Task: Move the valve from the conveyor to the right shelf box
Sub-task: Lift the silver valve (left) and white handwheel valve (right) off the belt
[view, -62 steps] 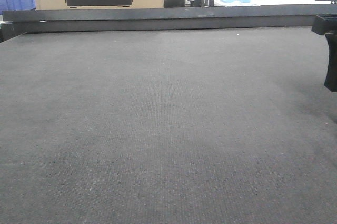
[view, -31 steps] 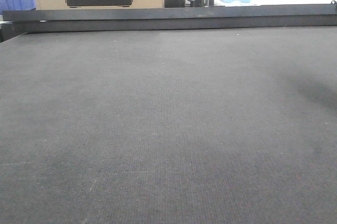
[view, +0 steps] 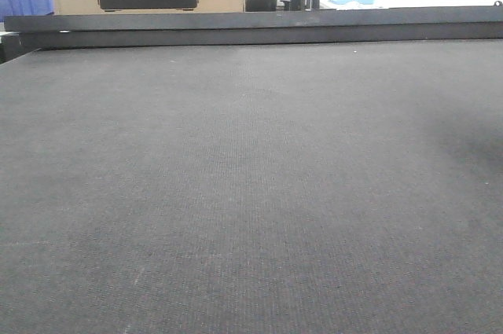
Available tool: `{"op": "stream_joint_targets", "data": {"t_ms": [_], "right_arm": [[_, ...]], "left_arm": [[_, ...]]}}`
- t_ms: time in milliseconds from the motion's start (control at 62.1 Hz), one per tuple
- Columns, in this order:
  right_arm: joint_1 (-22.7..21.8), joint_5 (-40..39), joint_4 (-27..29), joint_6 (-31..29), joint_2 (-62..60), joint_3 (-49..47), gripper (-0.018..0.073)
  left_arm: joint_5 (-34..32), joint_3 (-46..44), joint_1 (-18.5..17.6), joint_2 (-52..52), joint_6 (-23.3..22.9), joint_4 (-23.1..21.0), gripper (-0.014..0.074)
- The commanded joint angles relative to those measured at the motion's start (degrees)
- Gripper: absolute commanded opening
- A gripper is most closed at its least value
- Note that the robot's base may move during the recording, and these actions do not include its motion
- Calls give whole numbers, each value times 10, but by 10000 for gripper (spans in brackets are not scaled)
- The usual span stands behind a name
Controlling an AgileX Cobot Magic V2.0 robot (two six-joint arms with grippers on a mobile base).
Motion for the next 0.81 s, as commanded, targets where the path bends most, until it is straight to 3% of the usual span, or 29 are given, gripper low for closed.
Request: {"op": "stream_joint_targets", "data": {"t_ms": [0, 403, 789], "right_arm": [[-1, -79, -5, -3, -43, 38, -162], [-1, -139, -5, -3, -202, 132, -162], [-1, -139, -5, -3, -248, 133, -162]], "left_arm": [[-53, 34, -2, -58, -2, -7, -111], [-60, 125, -2, -245, -2, -7, -111], [-60, 125, -2, -284, -2, -7, -111]]}}
